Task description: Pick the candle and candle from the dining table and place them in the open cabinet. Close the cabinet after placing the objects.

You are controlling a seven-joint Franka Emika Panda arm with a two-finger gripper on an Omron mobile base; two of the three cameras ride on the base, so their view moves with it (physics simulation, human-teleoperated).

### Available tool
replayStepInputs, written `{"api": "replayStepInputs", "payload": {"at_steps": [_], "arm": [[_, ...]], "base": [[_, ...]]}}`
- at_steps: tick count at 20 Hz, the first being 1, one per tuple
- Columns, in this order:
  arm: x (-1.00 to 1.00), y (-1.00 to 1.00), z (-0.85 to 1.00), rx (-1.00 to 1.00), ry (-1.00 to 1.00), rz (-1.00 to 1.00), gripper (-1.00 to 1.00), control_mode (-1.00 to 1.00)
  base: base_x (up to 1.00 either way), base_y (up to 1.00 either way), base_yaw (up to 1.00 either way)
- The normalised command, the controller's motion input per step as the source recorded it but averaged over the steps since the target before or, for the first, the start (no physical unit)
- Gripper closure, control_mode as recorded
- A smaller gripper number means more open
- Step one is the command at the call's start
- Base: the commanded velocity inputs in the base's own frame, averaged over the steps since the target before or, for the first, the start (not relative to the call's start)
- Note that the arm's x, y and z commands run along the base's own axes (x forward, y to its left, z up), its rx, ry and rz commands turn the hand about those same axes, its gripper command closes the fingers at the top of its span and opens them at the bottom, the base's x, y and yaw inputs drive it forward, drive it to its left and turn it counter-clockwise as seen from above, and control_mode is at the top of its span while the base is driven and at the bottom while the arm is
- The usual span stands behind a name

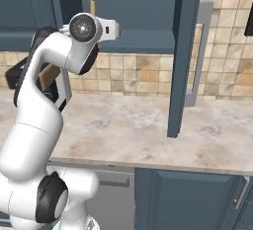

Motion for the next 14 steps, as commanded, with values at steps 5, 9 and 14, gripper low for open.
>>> {"api": "replayStepInputs", "payload": {"at_steps": [5,9,14], "arm": [[0.21,-0.06,-0.29,0.00,0.02,0.00,1.00,-1.00],[0.20,-0.04,-0.22,0.00,0.00,0.00,1.00,-1.00],[0.16,-0.02,-0.15,0.00,0.00,0.00,1.00,-1.00]], "base": [[0.00,0.00,0.00],[0.00,0.00,0.00],[0.00,0.00,0.00]]}}
